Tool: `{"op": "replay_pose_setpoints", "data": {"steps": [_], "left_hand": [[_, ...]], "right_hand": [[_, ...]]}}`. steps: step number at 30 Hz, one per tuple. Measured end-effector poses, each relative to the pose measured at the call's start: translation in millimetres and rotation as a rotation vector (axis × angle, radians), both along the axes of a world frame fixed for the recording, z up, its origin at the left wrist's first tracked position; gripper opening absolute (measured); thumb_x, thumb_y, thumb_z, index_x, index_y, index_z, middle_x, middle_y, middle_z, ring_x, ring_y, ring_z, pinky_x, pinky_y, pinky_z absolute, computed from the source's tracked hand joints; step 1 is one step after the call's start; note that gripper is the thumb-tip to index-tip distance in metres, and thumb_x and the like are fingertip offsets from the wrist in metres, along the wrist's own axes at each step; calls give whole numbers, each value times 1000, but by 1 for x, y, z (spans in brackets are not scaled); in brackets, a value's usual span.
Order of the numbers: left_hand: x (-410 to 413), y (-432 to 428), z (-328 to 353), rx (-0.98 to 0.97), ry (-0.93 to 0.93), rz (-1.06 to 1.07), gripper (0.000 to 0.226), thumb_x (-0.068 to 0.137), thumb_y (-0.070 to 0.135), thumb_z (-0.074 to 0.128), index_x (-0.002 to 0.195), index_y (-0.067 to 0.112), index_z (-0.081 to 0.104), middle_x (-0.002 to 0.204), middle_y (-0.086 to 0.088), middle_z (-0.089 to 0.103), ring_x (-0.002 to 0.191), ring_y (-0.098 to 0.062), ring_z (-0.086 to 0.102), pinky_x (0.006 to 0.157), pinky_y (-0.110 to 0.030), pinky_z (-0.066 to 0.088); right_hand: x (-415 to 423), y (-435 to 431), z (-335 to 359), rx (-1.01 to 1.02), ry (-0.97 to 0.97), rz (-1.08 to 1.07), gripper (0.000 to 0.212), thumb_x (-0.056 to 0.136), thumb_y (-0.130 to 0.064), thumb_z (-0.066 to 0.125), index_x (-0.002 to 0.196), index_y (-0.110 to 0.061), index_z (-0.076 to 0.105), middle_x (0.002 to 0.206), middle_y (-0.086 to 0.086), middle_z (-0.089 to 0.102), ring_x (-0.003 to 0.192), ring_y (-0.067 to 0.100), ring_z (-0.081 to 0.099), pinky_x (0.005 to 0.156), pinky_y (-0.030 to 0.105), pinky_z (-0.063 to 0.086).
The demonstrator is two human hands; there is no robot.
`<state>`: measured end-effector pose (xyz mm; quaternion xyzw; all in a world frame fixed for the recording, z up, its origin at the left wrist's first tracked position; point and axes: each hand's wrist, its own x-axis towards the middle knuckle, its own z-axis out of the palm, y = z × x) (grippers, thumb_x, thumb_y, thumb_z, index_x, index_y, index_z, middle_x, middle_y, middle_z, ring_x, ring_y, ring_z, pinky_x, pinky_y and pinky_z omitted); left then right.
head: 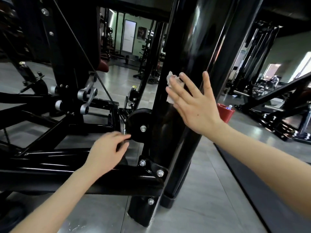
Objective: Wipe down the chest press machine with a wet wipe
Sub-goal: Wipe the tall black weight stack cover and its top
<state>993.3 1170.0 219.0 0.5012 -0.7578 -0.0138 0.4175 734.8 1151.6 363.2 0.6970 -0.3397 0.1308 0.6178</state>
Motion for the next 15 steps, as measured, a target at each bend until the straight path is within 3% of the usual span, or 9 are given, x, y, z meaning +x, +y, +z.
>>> {"op": "replay_pose_setpoints", "data": {"steps": [2,6,10,12,15], "left_hand": [[-13,5,29,-26,126,-39,34,88,35,53,114,19,67,106,2,66,100,-18,58,85,-28,42],[-42,15,58,34,364,-151,36,91,26,56,128,27,56,120,16,52,109,-2,47,95,-21,35],[-69,5,79,151,531,-276,51,90,37,56,139,34,40,140,15,43,128,-2,40,108,-28,34],[-79,-2,88,194,584,-298,60,87,42,58,142,34,34,146,14,37,132,1,34,111,-29,31],[-84,-9,92,204,554,-322,66,85,40,61,143,33,31,143,14,37,127,3,36,109,-25,32]], "right_hand": [[-11,5,-41,97,47,2,50,94,-32,44,142,-17,40,154,4,30,141,37,17,113,58,-6],[-47,18,-125,299,295,-38,63,86,-34,60,143,-21,38,153,-3,27,140,29,21,115,53,-7],[-53,23,-146,382,466,-59,72,82,-28,54,146,-20,25,156,-3,15,144,21,10,114,52,-15],[-50,20,-131,333,430,-40,75,80,-25,53,148,-20,22,156,-2,12,144,18,9,113,52,-16],[-35,6,-77,117,113,48,65,85,-24,57,145,-19,32,153,-2,19,141,23,21,113,56,-10]]}}
